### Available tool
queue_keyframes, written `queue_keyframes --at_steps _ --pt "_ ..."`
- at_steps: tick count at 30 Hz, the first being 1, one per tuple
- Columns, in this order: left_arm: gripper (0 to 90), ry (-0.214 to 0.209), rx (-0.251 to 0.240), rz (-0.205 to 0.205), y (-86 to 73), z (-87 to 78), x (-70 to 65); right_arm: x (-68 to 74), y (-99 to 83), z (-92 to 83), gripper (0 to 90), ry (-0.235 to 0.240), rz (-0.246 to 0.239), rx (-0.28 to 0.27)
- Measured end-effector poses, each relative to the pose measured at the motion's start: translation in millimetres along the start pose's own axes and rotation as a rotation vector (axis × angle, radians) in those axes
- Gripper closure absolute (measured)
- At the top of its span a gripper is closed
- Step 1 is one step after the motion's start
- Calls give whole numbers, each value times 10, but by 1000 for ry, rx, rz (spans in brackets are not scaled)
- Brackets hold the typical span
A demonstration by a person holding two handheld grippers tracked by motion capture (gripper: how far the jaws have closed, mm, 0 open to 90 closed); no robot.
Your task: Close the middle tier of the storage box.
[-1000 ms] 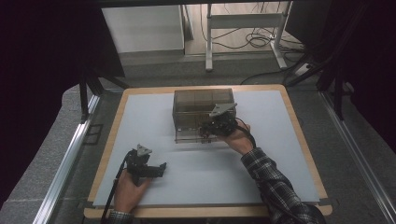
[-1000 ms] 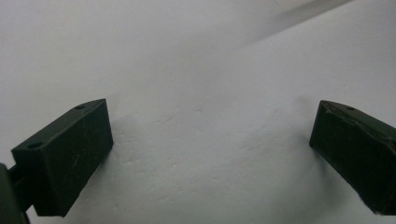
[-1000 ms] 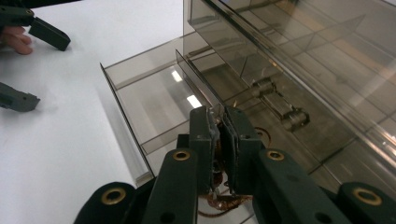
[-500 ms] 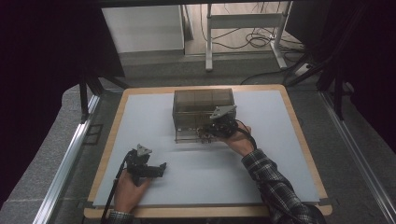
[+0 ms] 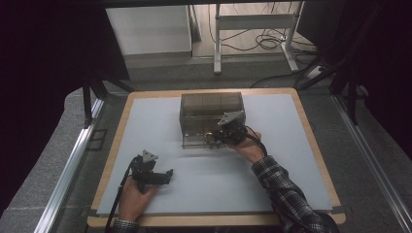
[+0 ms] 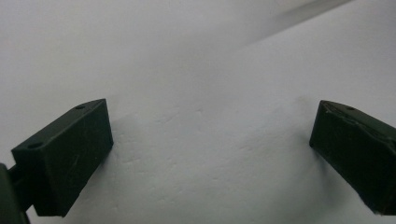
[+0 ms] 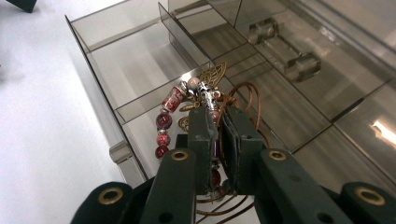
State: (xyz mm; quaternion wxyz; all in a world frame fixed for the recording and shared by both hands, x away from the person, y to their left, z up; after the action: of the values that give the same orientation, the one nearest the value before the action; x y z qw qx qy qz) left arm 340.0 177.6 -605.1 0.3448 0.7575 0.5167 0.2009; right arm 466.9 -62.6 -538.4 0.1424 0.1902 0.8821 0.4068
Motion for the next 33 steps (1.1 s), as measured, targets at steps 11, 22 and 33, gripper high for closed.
queue_keyframes --at_steps 11,22,33 --pt "0 1 1 0 0 -1 0 3 -17 22 770 0 7 19" --pt "0 1 1 0 0 0 0 28 31 -1 686 0 1 11" --pt "0 1 1 0 0 0 0 -3 103 -128 692 12 15 -18"
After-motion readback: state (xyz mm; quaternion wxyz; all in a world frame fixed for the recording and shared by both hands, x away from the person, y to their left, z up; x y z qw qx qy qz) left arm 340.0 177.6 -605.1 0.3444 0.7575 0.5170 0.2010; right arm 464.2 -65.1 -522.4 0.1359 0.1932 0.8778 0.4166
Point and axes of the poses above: each handheld gripper's, and its own axes: z roughly forward along the jaws, y roughly out of its top, x roughly to its left, the point moved 7 cm from there along z, roughly forward along the jaws, and after that the axes turned 4 degrees about -x, right-handed, at the moved point
